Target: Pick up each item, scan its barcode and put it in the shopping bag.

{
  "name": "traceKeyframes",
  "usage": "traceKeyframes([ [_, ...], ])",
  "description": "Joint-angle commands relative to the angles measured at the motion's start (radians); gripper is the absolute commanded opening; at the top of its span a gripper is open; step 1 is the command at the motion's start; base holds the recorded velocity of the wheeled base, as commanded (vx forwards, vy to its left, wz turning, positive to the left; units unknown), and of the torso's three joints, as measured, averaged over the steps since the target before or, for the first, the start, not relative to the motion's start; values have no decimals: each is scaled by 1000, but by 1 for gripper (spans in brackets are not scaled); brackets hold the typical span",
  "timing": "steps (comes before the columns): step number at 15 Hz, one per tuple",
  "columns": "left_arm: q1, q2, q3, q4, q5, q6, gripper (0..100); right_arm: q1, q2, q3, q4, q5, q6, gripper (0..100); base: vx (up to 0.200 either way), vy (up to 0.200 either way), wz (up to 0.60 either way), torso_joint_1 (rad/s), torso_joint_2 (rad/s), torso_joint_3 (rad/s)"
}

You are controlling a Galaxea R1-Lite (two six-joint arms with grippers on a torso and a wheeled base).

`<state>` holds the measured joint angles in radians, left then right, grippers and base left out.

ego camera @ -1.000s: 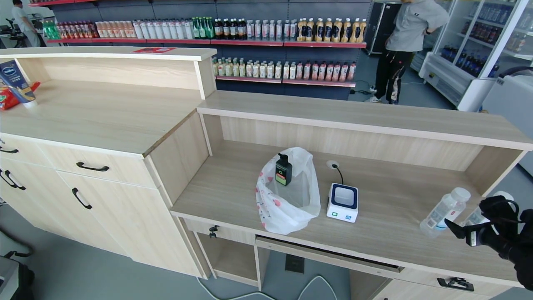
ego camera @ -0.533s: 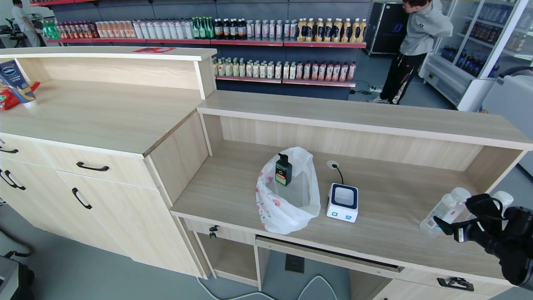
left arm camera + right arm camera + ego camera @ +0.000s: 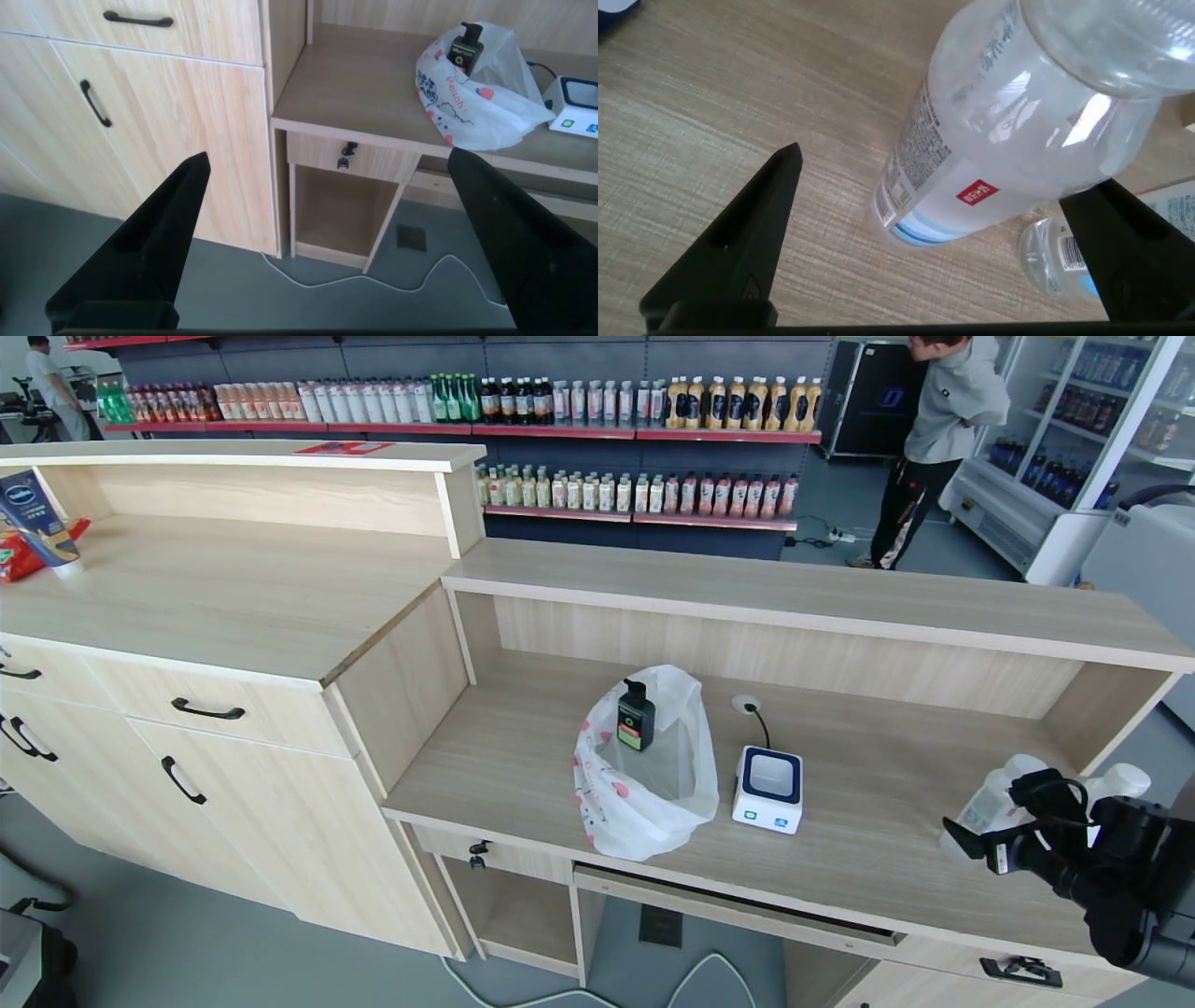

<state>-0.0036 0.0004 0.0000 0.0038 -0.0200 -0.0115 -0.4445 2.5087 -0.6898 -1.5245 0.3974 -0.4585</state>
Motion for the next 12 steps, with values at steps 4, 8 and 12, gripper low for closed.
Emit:
traceKeyframes([
  [4,1,1,0,1,0,-1,100,20,55,-53,-16,0,-2,100,0,0,0,0,0,0],
  [8,1,1,0,-1,0,-1,100,21,65,-96,-13,1,1,100,0,0,0,0,0,0],
  [12,1,1,0,-1,0,-1,100,35,64,-120,-6,1,11,100,0,0,0,0,0,0],
])
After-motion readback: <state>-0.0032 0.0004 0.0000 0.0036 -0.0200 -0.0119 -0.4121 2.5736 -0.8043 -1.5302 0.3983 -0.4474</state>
